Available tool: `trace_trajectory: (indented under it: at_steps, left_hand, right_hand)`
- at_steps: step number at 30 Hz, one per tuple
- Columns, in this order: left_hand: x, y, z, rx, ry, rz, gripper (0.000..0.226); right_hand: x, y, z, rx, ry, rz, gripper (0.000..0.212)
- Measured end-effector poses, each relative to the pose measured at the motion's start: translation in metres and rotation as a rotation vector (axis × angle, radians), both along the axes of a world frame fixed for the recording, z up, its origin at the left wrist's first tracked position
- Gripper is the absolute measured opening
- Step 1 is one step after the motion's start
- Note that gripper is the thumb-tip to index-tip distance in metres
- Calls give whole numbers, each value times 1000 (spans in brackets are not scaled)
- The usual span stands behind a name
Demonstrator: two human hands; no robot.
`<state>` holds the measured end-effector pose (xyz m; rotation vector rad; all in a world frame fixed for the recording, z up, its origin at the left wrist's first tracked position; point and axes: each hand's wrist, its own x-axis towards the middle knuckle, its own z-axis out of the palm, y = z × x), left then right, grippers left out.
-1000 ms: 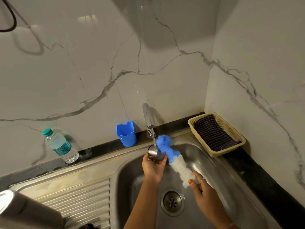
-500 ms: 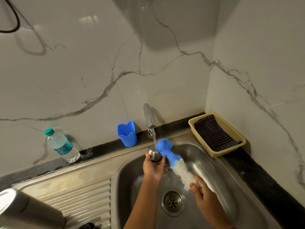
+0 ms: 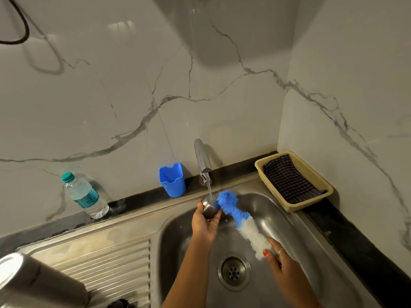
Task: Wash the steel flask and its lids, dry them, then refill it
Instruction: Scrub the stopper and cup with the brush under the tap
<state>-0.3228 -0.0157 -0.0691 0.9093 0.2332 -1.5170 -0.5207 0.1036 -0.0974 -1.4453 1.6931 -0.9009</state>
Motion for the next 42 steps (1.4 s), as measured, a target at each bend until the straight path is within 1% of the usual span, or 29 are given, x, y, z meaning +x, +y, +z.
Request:
trace_trajectory:
  at_steps: [3,5,8,10,11,13,14,16,17,19,23,26,28,32,35,36,38,39,42]
  left_hand:
    - [-9,3,0,9,-50,-66,32]
    - [-14,5,1,-2,-58,-87,29]
    - [-13,4,3,-1,-73,-68,29]
    - [-7,1,0,20,-78,-39,30]
    - [-5,0,0,28,-84,-31,33]
    - [-5,1,1,29,-88,-50,35]
    - [-6,2,1,20,-76,-62,35]
    - [-8,2,3,-1,-66,-59,32]
    - [-7,1,4,-15,-69,-58,33]
    - [-2,-2,5,-28,-77,-73,38]
    - [4,0,3,-34,-151,-145,38]
    - [3,5,0,-53,-175,-191,41]
    - [2,9,-1,-57,-189,-206,42]
    - [7,6,-5,-62,-177,-179,43]
    - [8,7,-8,-52,-208,-195,44]
    - [7,8,-7,-47,-216,-201,45]
    - [5,8,-7,-43,-226,-212,46]
    - [4,8,-7,-41,-223,-211,46]
    - [2,8,-9,-50,-186,-211,46]
  right_hand:
    - [8,-9,1,-13,30,-18,47]
    - [15,-13,6,-33,40,2,44]
    - [18,-7,8,-61,74,62,45]
    - [12,-5,2,-25,52,31,44]
    - [8,-7,-2,-8,34,1,47]
    - [7,-12,-4,-1,22,-23,59]
    - [10,-15,-4,-5,32,-22,59]
    - [16,-18,0,-34,46,-20,48]
    - [17,-19,1,-57,50,-21,45]
    - [16,-17,1,-76,58,-14,45]
    - [15,-7,10,-112,78,71,38]
    - [12,-20,16,-81,88,15,49]
    - [11,-27,18,-31,97,11,44]
    - [11,-21,22,-58,156,86,46]
    - [4,-28,24,-19,122,56,59]
    - [3,-29,25,-13,115,54,57]
    - [10,-26,30,-35,118,84,45]
    - [13,-23,33,-55,124,107,42]
    - [14,-23,35,-58,123,109,41]
